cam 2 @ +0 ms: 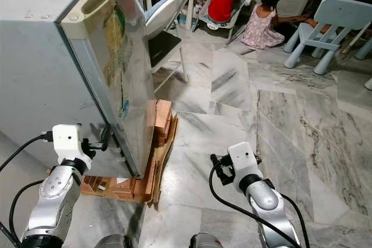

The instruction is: Restocking fridge

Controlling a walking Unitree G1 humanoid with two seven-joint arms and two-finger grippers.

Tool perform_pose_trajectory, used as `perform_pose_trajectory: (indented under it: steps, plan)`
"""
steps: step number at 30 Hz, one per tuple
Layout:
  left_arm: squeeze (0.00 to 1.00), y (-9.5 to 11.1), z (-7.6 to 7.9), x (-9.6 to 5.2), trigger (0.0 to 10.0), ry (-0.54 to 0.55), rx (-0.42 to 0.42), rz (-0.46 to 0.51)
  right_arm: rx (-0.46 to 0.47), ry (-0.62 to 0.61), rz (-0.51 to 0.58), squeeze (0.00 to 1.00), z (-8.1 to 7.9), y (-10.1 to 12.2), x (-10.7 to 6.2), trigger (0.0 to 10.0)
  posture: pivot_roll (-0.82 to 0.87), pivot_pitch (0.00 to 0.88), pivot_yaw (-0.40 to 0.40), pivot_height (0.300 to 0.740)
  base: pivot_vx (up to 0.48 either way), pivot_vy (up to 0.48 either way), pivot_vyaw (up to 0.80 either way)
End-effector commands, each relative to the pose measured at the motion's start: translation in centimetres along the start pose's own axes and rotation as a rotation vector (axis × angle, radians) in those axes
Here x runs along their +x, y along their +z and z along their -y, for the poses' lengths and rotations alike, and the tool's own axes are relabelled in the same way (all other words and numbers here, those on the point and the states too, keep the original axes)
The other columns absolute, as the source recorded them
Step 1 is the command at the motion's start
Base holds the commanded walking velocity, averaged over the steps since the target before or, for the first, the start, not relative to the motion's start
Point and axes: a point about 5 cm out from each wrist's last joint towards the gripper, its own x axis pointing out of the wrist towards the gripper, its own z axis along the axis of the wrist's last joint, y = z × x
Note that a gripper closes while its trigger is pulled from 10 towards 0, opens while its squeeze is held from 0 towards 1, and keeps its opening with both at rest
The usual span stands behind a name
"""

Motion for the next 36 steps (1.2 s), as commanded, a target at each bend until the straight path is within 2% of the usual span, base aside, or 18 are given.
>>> perform_pose_trajectory:
  steps: [1, 5, 7, 8, 10, 11, 13, 14, 15, 16, 17, 25, 33, 36]
  plan:
    - [0.00, 0.5, 0.5, 0.2, 10.0, -0.029, -0.011, 0.014, -0.004, 0.003, -0.006, 0.00, 0.2, -0.1, 0.0, 10.0, -0.03, 0.055, -0.049, 0.740, 0.000, 0.000, 0.00]
    - [0.00, 1.1, 1.1, 0.4, 10.0, -0.074, -0.039, 0.038, -0.005, 0.003, -0.005, 0.00, 0.2, -0.1, 0.1, 10.0, -0.03, 0.054, -0.049, 0.740, 0.000, 0.000, 0.00]
    - [0.00, 1.8, 2.3, 0.7, 10.0, -0.152, -0.061, 0.052, -0.005, 0.002, -0.005, 0.00, 0.2, -0.1, 0.1, 10.0, -0.03, 0.054, -0.049, 0.740, 0.000, 0.000, 0.00]
    - [0.00, 1.8, 2.3, 0.7, 10.0, -0.152, -0.061, 0.052, -0.005, 0.002, -0.005, 0.00, 0.2, -0.1, 0.1, 10.0, -0.03, 0.054, -0.049, 0.740, 0.000, 0.000, 0.00]
    - [0.00, 2.1, 3.7, 1.3, 10.0, -0.223, -0.059, 0.050, -0.005, 0.003, -0.004, 0.00, 0.2, 0.0, 0.2, 10.0, -0.03, 0.054, -0.049, 0.740, 0.000, 0.000, 0.00]
    - [0.00, 2.2, 4.4, 1.6, 10.0, -0.257, -0.053, 0.047, -0.004, 0.004, -0.004, 0.00, 0.2, 0.0, 0.2, 10.0, -0.03, 0.054, -0.048, 0.740, 0.000, 0.000, 0.00]
    - [0.00, 2.2, 4.4, 1.6, 10.0, -0.257, -0.053, 0.047, -0.004, 0.004, -0.004, 0.00, 0.2, 0.0, 0.2, 10.0, -0.03, 0.054, -0.048, 0.740, 0.000, 0.000, 0.00]
    - [0.00, 2.2, 5.1, 1.7, 10.0, -0.292, -0.044, 0.045, -0.003, 0.004, -0.005, 0.00, 0.2, 0.0, 0.2, 10.0, -0.03, 0.055, -0.046, 0.740, 0.000, 0.000, 0.00]
    - [0.00, 2.2, 5.1, 1.7, 10.0, -0.292, -0.044, 0.045, -0.003, 0.004, -0.005, 0.00, 0.2, 0.0, 0.2, 10.0, -0.03, 0.055, -0.046, 0.740, 0.000, 0.000, 0.00]
    - [0.00, 2.2, 6.2, 2.1, 10.0, -0.332, -0.011, 0.041, -0.002, 0.005, -0.006, 0.00, 0.1, -0.1, 0.2, 10.0, -0.04, 0.057, -0.045, 0.740, 0.000, 0.000, 0.00]
    - [0.00, 2.2, 6.4, 2.2, 10.0, -0.335, 0.015, 0.043, -0.001, 0.006, -0.006, 0.00, 0.1, -0.1, 0.1, 10.0, -0.04, 0.058, -0.044, 0.740, 0.000, 0.000, 0.00]
    - [0.00, 1.8, 5.1, 2.9, 10.0, -0.238, 0.039, 0.009, 0.002, 0.006, -0.008, 0.00, 0.0, -0.1, 0.0, 10.0, -0.04, 0.060, -0.040, 0.740, 0.000, 0.000, 0.00]
    - [0.00, -0.1, 2.9, 1.2, 10.0, -0.166, 0.047, -0.054, 0.052, 0.122, 0.046, 0.00, -0.5, 0.8, 0.2, 10.0, -0.03, 0.061, -0.039, 0.740, 0.000, 0.000, 0.00]
    - [0.00, 0.0, 2.9, 1.4, 10.0, -0.159, 0.045, -0.052, 0.037, 0.126, 0.033, 0.00, -0.6, 0.6, 0.3, 10.0, -0.03, 0.061, -0.047, 0.740, 0.000, 0.000, 0.00]
